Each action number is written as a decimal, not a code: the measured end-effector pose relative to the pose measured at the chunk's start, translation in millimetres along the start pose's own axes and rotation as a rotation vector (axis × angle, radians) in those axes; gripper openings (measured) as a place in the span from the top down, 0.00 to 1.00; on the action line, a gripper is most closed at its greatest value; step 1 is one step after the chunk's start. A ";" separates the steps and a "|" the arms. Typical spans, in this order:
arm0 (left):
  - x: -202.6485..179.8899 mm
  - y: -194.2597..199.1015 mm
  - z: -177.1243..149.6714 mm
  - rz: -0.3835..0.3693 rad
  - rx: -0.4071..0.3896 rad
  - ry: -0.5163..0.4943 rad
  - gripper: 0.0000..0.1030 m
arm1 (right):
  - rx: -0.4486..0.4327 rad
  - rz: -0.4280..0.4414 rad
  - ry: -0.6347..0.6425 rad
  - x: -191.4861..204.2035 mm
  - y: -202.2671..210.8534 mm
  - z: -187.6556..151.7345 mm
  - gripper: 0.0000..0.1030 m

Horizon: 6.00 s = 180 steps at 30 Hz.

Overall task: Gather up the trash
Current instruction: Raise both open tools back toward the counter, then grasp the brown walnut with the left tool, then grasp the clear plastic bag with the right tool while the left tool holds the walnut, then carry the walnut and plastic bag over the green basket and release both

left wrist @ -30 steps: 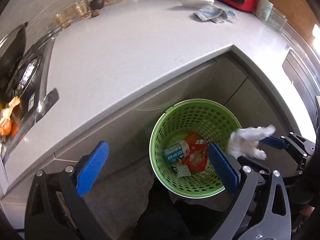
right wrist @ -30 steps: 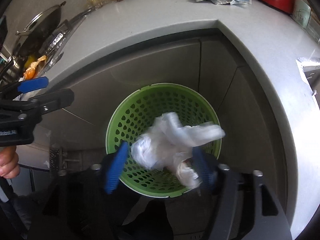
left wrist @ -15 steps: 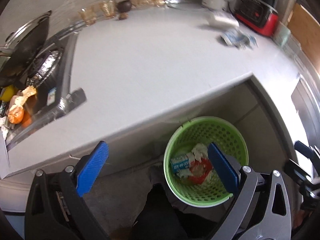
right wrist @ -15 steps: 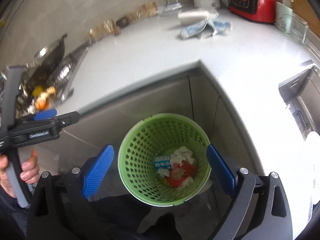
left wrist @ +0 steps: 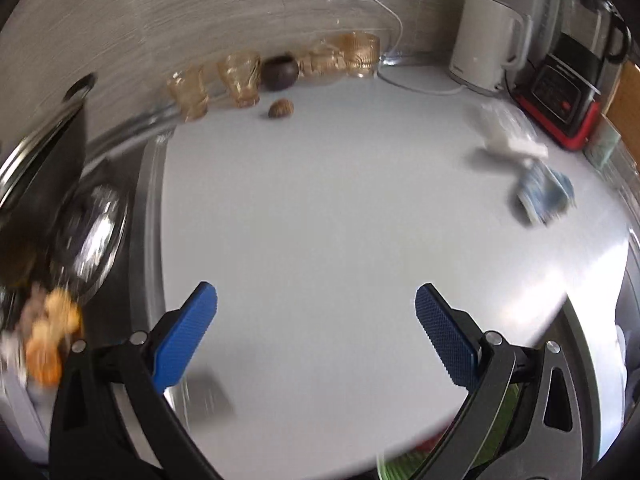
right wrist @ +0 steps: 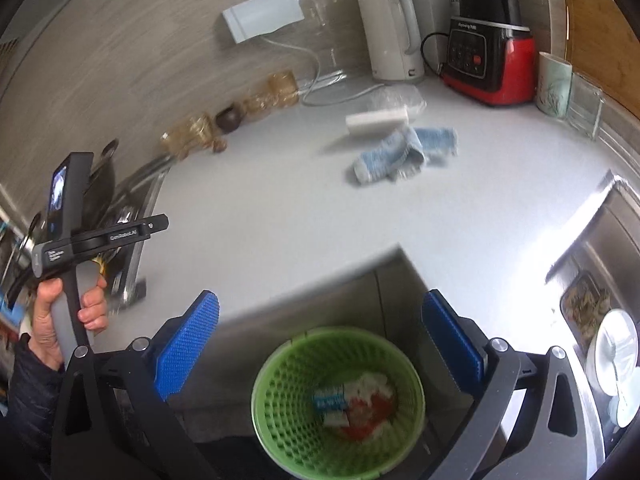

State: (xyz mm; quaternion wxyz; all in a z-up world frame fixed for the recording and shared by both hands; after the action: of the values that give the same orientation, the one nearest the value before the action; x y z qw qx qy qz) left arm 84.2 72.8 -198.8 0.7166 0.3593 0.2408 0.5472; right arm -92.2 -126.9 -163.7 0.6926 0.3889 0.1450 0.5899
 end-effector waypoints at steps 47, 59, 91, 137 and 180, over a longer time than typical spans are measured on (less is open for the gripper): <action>52.0 -253.1 170.2 -0.151 -0.063 -0.085 0.63 | 0.135 0.025 0.079 105.1 -266.8 141.6 0.02; 26.7 -219.0 158.6 -0.158 -0.056 -0.079 0.64 | 0.113 -0.013 0.049 85.3 -234.3 139.7 0.02; -189.7 -114.3 142.4 -0.229 -0.020 0.039 0.64 | 0.142 -0.109 0.196 -121.6 -292.2 236.4 0.02; -195.3 -62.7 139.8 -0.160 -0.034 0.092 0.64 | -0.121 -0.022 0.354 -72.1 -163.7 274.2 0.84; -182.7 69.4 -169.4 -0.316 0.152 -0.205 0.09 | 0.214 -0.099 0.098 -20.8 26.2 -113.9 0.84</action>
State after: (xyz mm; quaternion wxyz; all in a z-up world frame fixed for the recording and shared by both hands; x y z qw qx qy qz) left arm -135.4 -49.5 -259.6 0.7851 0.4239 0.2607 0.3687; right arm -191.3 -104.3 -225.2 0.6675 0.4235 0.2599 0.5545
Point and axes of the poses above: each gripper's, at about its wrist camera, not at the fingertips, and y roughly against the way its jaws point, x to its left, z to its top, the point moved 9 cm from there along -y, roughly the way its jaws point, and after that the axes turned 5 degrees about -x, right-handed, at the moved point
